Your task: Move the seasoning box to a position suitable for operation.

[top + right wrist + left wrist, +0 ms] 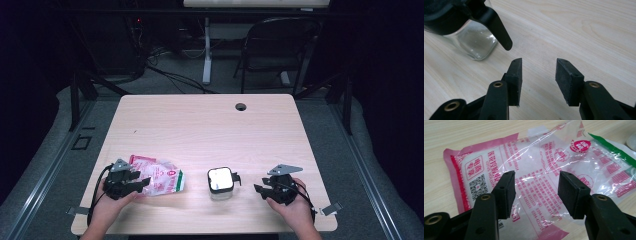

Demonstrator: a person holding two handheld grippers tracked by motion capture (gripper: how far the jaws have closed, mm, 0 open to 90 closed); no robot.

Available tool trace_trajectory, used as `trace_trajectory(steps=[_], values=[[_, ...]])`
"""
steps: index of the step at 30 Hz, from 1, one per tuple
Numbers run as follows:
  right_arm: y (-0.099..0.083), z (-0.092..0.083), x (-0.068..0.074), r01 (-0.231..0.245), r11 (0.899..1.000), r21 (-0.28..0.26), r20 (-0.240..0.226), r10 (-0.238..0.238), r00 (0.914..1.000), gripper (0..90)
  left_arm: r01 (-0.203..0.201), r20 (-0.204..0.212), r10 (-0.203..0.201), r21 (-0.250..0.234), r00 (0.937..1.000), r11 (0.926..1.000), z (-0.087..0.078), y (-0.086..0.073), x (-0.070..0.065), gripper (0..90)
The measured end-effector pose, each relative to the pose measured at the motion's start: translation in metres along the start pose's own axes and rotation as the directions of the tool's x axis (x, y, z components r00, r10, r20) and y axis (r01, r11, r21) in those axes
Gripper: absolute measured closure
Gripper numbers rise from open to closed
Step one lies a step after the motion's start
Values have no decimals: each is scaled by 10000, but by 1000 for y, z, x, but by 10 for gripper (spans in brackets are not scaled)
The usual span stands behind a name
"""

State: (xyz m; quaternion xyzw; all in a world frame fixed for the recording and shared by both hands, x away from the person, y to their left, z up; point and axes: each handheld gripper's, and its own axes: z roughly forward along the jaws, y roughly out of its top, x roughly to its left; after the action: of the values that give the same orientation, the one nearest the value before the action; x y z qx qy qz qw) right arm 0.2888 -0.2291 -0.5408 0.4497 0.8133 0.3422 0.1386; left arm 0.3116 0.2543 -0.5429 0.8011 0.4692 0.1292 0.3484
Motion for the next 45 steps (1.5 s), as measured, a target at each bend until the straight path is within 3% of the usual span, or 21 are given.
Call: trace_trajectory(steps=[7, 13, 21, 32, 45], values=[[-1, 3, 4, 262, 9997, -12, 250, -262, 9993, 523, -331, 124, 331, -11, 9994, 9995, 3, 1, -6, 490], [0, 6, 6, 109, 9999, 10, 3, -109, 9999, 555, -424, 125, 425, -86, 9990, 9991, 3, 0, -9, 489], [5, 10, 14, 493, 9988, 24, -295, -492, 9984, 564, -504, 165, 508, -255, 9986, 9984, 1, -2, -12, 488], [17, 33, 28, 944, 9951, 289, -778, -919, 9927, 618, -578, 99, 581, -234, 9983, 9981, -3, -8, -15, 493], [26, 54, 34, 1006, 9938, 480, -846, -963, 9917, 683, -675, 127, 679, -260, 9976, 9974, -3, -10, -17, 507]])
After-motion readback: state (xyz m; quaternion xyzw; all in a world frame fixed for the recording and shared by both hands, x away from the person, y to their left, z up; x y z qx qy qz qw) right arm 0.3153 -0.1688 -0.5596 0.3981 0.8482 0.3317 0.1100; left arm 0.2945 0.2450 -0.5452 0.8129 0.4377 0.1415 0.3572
